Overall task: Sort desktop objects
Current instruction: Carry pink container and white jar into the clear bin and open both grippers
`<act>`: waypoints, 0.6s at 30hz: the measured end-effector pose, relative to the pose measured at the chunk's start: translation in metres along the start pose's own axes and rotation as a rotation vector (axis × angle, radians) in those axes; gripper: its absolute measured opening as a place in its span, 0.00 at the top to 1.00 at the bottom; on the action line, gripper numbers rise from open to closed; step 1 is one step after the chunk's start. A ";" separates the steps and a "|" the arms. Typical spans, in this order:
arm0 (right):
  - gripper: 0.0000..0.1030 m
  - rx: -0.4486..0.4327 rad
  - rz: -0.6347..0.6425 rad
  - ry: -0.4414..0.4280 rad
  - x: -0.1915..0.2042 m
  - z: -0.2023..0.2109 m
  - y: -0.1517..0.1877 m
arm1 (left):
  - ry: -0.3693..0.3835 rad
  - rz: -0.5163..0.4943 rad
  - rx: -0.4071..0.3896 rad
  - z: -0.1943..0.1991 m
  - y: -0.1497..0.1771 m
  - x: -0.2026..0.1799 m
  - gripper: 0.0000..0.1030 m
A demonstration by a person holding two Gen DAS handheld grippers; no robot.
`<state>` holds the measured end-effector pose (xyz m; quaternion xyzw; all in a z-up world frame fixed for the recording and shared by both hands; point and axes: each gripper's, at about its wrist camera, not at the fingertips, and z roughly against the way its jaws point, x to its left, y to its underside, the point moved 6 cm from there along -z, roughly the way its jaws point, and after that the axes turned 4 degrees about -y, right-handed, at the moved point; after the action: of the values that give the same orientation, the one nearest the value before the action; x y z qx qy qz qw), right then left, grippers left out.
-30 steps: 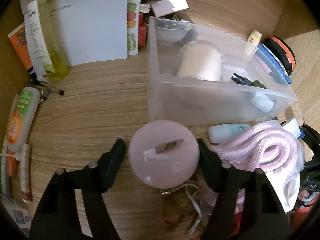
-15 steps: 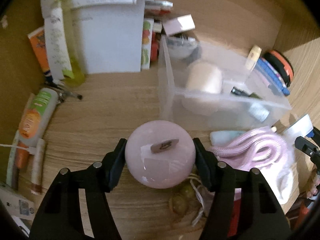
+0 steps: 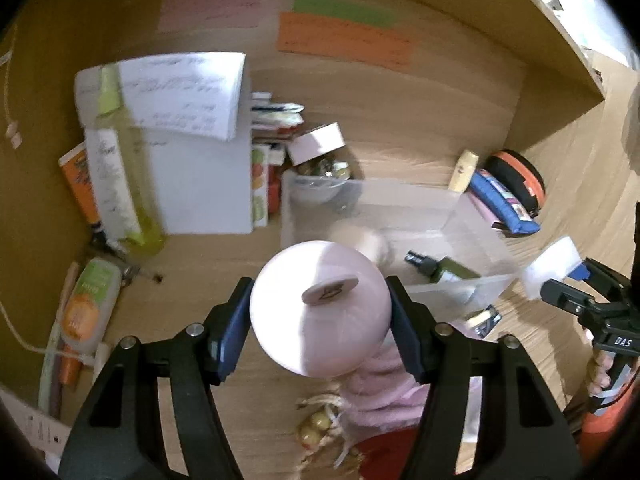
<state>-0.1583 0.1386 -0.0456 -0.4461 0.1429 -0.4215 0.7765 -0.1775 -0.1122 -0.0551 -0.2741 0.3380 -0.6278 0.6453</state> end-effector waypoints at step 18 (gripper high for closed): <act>0.34 0.058 0.007 0.018 -0.023 -0.051 -0.028 | 0.165 -0.128 0.080 -0.059 -0.023 -0.080 0.38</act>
<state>-0.2174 0.1201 -0.0550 -0.4192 0.1390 -0.4269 0.7891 -0.2366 -0.0297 -0.0662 -0.2167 0.3462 -0.7013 0.5843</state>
